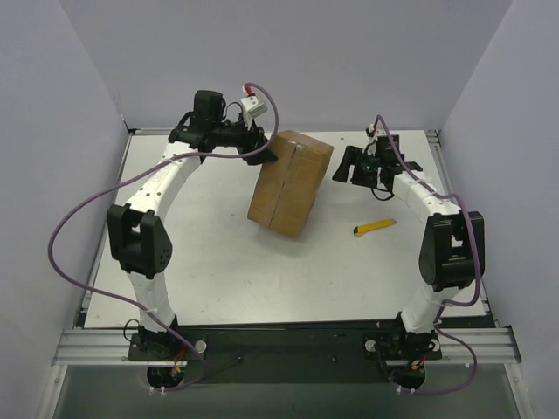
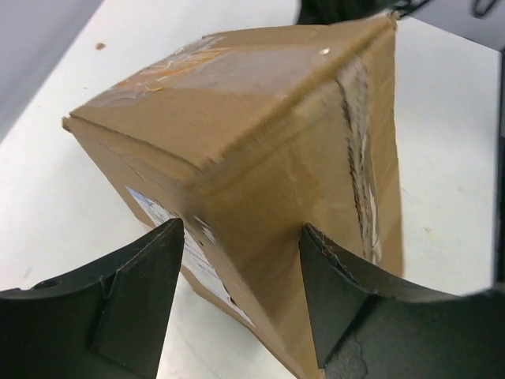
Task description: Unpack the express box
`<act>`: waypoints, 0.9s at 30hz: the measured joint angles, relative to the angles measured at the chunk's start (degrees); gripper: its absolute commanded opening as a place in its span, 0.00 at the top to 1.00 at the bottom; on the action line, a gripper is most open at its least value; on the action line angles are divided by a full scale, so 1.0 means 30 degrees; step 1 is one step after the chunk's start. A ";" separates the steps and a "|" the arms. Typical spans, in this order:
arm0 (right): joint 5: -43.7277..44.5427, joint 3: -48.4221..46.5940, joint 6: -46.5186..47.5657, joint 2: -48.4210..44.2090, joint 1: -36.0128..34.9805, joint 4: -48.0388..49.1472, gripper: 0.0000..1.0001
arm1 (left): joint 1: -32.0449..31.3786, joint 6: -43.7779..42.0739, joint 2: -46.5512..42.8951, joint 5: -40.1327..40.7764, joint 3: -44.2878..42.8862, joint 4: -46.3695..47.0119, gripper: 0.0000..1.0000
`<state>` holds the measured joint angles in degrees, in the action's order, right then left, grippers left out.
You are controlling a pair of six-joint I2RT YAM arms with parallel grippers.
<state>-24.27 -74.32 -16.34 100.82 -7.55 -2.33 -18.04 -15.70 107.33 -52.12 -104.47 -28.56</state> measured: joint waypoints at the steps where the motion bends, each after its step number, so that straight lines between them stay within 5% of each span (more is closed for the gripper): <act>1: 0.0022 0.0313 -0.0066 -0.0124 0.0109 0.0015 0.32 | -0.0117 0.0102 0.0918 0.0430 -0.0991 0.0058 0.30; 9: 0.0750 0.2579 -0.0867 -0.1617 0.2310 0.0051 0.32 | -0.1268 0.0226 0.4539 0.3934 -0.4911 0.0160 0.28; 18: 0.1290 0.0699 -0.0372 -0.0765 0.3147 0.1035 0.34 | -0.2178 -0.1020 0.2630 0.6375 -0.1399 -0.0831 0.29; 27: 0.2616 -0.2739 0.0707 0.2718 0.1268 0.1829 0.41 | -0.0328 0.0648 0.2229 0.6069 -0.1763 -0.0597 0.53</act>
<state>-16.43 -82.54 -14.22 108.97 -3.75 3.16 -19.03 -13.76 114.02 -33.91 -109.75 -30.35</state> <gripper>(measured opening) 0.597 0.572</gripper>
